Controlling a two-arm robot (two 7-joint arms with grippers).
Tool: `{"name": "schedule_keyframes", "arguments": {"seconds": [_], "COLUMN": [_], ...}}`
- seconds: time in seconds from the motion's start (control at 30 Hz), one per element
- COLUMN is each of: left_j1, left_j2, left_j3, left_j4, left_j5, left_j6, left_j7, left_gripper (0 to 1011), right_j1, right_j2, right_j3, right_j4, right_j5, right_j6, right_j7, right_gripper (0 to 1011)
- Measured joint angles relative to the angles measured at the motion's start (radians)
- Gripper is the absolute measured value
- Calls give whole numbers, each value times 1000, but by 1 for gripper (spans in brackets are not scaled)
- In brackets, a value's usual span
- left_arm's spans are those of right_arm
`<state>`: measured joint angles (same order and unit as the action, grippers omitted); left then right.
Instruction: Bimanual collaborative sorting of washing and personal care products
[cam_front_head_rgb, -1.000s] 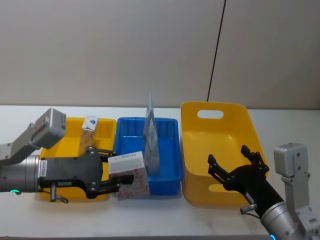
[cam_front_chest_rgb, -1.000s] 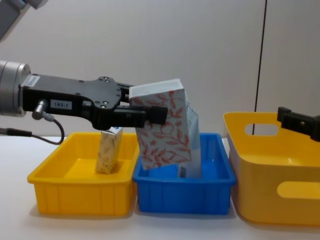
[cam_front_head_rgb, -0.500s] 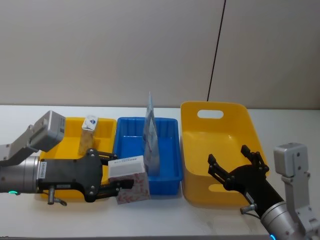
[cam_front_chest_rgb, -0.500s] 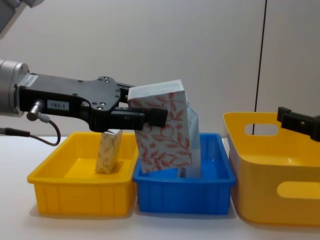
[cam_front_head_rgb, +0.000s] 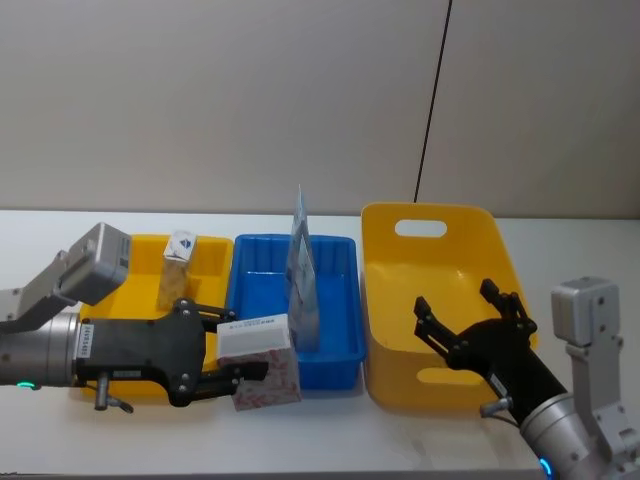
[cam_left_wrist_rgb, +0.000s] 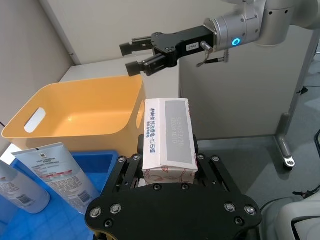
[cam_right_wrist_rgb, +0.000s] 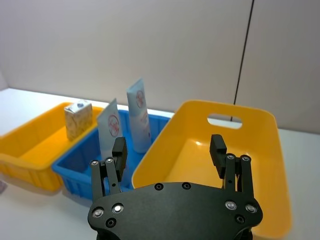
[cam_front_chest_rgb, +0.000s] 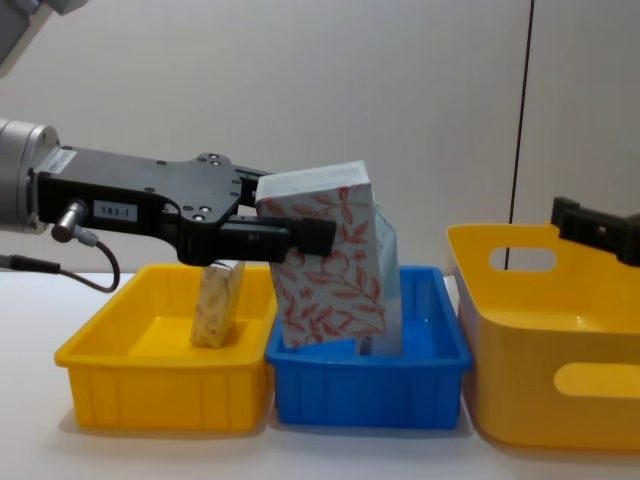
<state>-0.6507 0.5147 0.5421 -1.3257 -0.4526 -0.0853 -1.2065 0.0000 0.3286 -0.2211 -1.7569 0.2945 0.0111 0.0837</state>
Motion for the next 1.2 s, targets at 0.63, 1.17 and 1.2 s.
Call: {"name": "schedule_keyframes", "arguments": {"seconds": [0.63, 1.17, 1.2], "left_j1": [-2, -3, -3], "left_j2": [1, 1, 1], "left_j3": [3, 4, 4], "left_j4": [1, 1, 1], "left_j5": [-2, -2, -2], "left_j6": [-2, -2, -2], "left_j7": [-5, -5, -5], "left_gripper": [392, 392, 392], "right_j1": [123, 229, 234], "right_j2": [27, 83, 86], "right_j3": [-6, -50, -52], "right_j4": [103, 201, 206], "right_j5": [101, 201, 206], "right_j6": [-80, -101, -102], "right_j7": [231, 479, 495], "right_gripper": [1002, 1002, 1002]}}
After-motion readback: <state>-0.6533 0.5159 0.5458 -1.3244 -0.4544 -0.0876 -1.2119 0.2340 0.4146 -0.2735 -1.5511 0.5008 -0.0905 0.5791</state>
